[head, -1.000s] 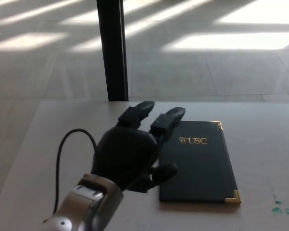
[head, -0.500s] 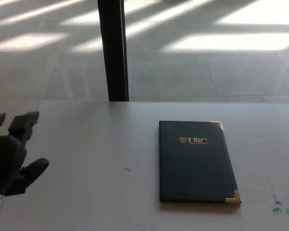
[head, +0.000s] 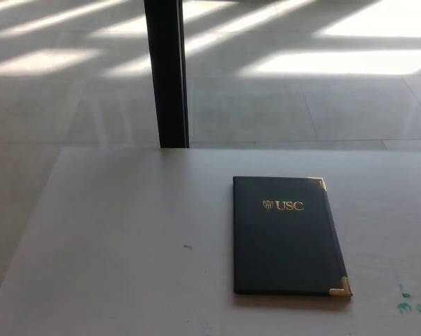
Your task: The robot uses its left hand to push the cover of the diary kept in the middle of the desk to close it
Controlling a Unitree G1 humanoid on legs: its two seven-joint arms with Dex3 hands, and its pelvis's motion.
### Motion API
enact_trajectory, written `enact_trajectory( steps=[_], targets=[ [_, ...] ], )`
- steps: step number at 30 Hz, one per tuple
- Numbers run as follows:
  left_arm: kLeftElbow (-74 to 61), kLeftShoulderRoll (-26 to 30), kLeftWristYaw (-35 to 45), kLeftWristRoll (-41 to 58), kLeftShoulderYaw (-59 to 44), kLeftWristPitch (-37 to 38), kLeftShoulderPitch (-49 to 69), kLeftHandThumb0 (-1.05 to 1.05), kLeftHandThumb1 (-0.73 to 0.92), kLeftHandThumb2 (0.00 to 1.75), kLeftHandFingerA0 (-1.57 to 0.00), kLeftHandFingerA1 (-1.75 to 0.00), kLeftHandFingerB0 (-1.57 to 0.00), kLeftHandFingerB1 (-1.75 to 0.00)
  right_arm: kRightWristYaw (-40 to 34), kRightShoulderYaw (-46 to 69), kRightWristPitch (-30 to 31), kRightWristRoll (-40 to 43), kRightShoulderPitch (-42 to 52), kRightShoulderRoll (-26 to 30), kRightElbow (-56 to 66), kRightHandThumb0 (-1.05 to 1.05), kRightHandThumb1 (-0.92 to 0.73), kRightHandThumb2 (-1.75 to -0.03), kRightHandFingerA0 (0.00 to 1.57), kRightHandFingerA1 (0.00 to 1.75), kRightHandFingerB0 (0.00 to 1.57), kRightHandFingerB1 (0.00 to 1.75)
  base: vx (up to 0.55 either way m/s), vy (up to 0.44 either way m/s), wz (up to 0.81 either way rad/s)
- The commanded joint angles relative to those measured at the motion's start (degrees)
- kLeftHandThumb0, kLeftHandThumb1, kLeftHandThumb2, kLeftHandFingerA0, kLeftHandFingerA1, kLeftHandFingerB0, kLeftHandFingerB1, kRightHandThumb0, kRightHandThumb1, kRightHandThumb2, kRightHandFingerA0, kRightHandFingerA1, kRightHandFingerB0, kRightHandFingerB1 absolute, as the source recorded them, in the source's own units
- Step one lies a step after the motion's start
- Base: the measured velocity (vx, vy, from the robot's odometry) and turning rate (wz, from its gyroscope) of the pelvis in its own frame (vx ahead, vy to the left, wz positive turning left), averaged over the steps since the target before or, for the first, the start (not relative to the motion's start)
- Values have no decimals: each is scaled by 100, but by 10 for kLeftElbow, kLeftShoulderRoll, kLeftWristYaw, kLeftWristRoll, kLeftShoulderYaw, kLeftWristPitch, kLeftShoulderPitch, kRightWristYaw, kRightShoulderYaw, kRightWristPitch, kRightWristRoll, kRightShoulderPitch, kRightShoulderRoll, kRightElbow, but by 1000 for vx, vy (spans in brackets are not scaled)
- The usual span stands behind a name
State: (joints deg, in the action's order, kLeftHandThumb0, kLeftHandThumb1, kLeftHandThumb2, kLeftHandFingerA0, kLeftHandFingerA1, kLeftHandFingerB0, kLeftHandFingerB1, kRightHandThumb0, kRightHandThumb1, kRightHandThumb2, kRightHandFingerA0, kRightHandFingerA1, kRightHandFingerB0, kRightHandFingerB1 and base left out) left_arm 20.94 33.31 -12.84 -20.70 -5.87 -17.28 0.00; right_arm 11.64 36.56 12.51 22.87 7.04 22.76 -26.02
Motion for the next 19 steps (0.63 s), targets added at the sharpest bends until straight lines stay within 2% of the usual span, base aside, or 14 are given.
enact_trajectory(
  steps=[1,2,3,4,5,6,7,8,12,14,15,17,18,19],
  targets=[
    [222,-145,57,377,-353,52,-17,-99,84,64,-46,-117,-34,-108,-8,23,14,10,14,19,5,-92,-81,-65,75,76,59,53,0,0,0],
    [226,-146,61,376,-356,53,-20,-99,84,64,-46,-117,-34,-108,-11,24,15,10,13,19,3,-92,-81,-65,75,76,59,53,0,0,0],
    [229,-149,67,377,-356,52,-26,-105,63,116,-69,-107,-49,-95,-12,23,15,9,12,20,2,-92,-81,-65,75,76,58,53,0,0,0],
    [233,-151,86,380,-357,55,-32,-100,82,65,-64,-106,-43,-103,-2,20,13,9,11,24,1,-92,-82,-65,71,77,56,54,0,0,0],
    [234,-152,90,384,-363,47,-41,-98,61,116,-75,-98,-56,-91,-1,16,10,4,14,26,5,-93,-83,-65,71,77,55,55,0,0,0],
    [236,-155,102,391,-369,50,-47,-99,81,65,-67,-96,-49,-93,-4,17,12,3,13,26,6,-94,-82,-66,72,77,55,54,0,0,0],
    [233,-160,123,407,-380,52,-51,-97,59,103,-64,-92,-52,-86,-5,18,15,5,10,28,5,-94,-83,-65,71,77,55,54,0,0,0],
    [228,-166,130,417,-388,51,-57,-95,80,65,-66,-97,-53,-90,-3,19,18,7,10,28,6,-94,-82,-65,73,77,55,55,0,0,0],
    [213,-165,194,420,-381,27,-63,-92,63,114,-55,-90,-43,-79,-6,17,13,3,5,30,-1,-95,-81,-65,76,76,58,55,0,0,0],
    [212,-160,215,411,-375,21,-62,-90,62,114,-54,-89,-44,-79,-7,15,17,1,5,31,0,-95,-82,-65,75,76,57,55,0,0,0],
    [213,-152,240,398,-359,17,-58,-98,86,66,-49,-96,-44,-85,-3,16,16,3,6,31,1,-95,-82,-65,74,77,55,54,0,0,0],
    [206,-151,239,385,-350,13,-59,-100,80,66,-56,-92,-50,-81,1,13,14,3,2,33,0,-96,-82,-65,73,78,53,55,0,0,0],
    [201,-153,238,381,-347,3,-61,-98,60,99,-53,-88,-54,-83,0,14,15,4,5,31,6,-99,-72,-76,79,80,51,57,0,0,0],
    [201,-153,238,381,-347,3,-61,-98,60,99,-53,-88,-54,-83,0,14,15,4,5,31,6,-99,-72,-76,79,80,51,57,0,0,0]
  ],
)
